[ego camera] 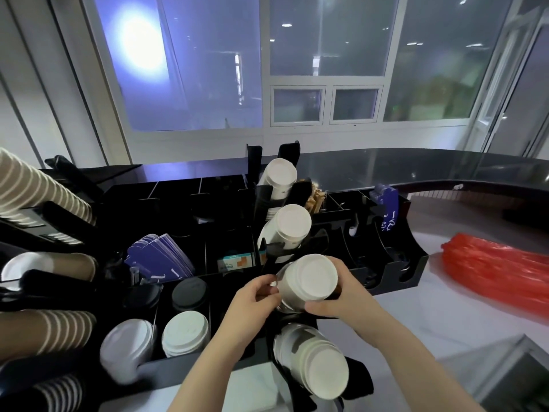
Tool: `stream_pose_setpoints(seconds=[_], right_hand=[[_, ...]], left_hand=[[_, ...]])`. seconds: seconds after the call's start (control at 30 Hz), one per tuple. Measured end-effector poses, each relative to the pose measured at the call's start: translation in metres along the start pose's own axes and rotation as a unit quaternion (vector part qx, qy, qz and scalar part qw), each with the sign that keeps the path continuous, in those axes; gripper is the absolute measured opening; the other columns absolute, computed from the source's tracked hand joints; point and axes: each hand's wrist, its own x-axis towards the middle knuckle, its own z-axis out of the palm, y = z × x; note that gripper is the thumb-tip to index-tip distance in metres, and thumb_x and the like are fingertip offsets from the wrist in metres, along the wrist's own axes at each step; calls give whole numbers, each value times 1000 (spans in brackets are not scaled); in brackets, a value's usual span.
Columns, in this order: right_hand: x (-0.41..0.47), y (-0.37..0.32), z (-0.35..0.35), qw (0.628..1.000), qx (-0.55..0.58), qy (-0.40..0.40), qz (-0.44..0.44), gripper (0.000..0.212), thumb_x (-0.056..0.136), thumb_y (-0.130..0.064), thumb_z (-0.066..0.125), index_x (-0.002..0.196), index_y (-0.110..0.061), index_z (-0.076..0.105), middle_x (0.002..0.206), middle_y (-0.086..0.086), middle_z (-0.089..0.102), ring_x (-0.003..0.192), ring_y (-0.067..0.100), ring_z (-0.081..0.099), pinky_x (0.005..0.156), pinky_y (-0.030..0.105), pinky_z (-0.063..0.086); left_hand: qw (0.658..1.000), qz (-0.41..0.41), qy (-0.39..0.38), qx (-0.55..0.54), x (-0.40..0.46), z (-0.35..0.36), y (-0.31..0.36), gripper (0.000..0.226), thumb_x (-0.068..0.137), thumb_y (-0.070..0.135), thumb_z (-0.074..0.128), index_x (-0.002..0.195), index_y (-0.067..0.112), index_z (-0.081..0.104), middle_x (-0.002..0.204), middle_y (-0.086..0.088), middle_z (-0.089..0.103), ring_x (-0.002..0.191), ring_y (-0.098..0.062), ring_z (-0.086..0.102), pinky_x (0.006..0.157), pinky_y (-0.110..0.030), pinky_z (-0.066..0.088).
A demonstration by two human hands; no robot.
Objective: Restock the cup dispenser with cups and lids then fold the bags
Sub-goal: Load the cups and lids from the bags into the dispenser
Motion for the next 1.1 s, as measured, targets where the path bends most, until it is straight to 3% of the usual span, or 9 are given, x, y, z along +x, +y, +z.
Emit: stream_pose_setpoints(seconds=[0.2,0.3,0.4,0.5,0.63,0.77,0.87,0.97,1.1], right_hand=[[1,-1,-7,997,35,-52,39,73,60,-48,75,127,-30,53,118,-13,67,114,3,58,88,16,48],[8,0,-6,989,85,-4,119,60,91,-63,41,127,-19,57,120,-1,66,115,15,58,102,32,42],[14,-2,-6,978,77,42,188,68,67,-79,38,101,-28,66,108,-7,67,109,15,57,99,33,40],[15,-7,-5,977,55,47,202,59,68,-81,41,92,-33,65,108,-6,65,108,16,56,104,37,38],[23,-9,-7,977,-10,54,205,62,67,-87,34,79,-33,62,85,-14,57,85,-1,50,85,28,35],[30,-9,-7,975,-36,65,209,100,41,-97,31,98,-22,67,96,-6,60,92,11,53,89,29,37],[35,-15,-9,971,-25,92,221,82,46,-95,38,75,-22,62,75,-7,61,72,9,54,65,25,41],[40,-19,-11,967,-31,88,235,73,63,-91,43,81,-22,60,86,-1,64,80,16,59,66,29,45],[33,-25,-9,968,-23,88,232,54,80,-77,46,79,-25,58,84,-2,63,79,16,58,66,29,45]], left_hand=[[1000,-23,-10,8,-3,-2,1,38,81,44,69,116,37,58,108,14,68,96,3,63,79,-14,48],[999,-39,-33,19,0,-4,5,48,72,55,72,114,35,59,108,12,68,98,-1,63,89,-23,50],[996,-66,-45,-32,5,-5,10,50,73,47,74,113,18,65,98,3,73,82,-6,64,81,-24,51],[987,-109,-57,-99,8,-8,13,30,90,34,64,106,9,69,90,-3,73,73,-5,64,69,-19,48],[974,-152,-63,-156,10,-10,22,31,93,32,60,92,3,72,86,-7,72,69,-11,66,64,-19,53],[963,-199,-72,-166,12,-14,31,37,92,35,59,94,0,73,89,-12,73,76,-17,70,63,-21,53],[964,-194,-79,-166,15,-15,33,34,91,34,60,86,4,73,82,-10,72,68,-16,69,61,-23,53],[969,-171,-101,-149,14,-15,40,28,86,36,67,78,10,73,74,-8,67,69,-17,66,64,-22,53],[982,-126,-100,-102,8,-13,40,44,81,45,70,97,5,65,88,-11,68,74,-16,63,70,-22,52]])
